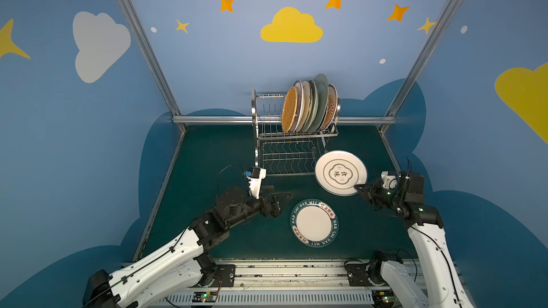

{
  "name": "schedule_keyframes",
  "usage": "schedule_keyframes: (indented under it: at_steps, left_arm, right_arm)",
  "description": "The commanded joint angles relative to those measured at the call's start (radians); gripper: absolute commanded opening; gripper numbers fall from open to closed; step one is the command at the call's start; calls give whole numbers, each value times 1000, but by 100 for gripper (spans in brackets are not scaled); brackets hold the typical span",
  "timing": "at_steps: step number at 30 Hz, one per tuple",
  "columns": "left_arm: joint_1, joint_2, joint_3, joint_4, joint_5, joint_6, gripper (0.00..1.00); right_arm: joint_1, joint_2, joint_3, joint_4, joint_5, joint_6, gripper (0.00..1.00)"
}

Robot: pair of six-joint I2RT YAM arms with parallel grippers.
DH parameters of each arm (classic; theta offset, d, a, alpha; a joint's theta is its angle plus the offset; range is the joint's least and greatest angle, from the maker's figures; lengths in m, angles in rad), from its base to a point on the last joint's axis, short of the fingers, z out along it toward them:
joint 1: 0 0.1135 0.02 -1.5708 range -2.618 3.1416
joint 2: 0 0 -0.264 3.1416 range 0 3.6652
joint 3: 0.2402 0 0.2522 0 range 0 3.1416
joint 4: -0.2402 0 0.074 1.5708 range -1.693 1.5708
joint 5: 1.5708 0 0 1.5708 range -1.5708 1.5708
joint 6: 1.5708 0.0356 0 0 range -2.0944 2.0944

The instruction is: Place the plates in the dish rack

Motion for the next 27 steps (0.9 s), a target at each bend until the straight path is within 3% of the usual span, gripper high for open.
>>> schedule_keyframes:
  at_steps: [1,8,16,27]
  left_arm:
    - [-74,60,41,75,-117,263,100]
    - [-233,238,112,89,-282,720,100]
    - [-318,347,135,103,-336,1075,99]
    - [-351,476,214,107,-467,1187,74]
  right_arm:
    - [93,10,50,-1,58,35,0]
    - [277,66,99,-8,186,89,0]
    - [441,161,194,-47,322,144,0]
    - [577,233,270,-41,390,219,0]
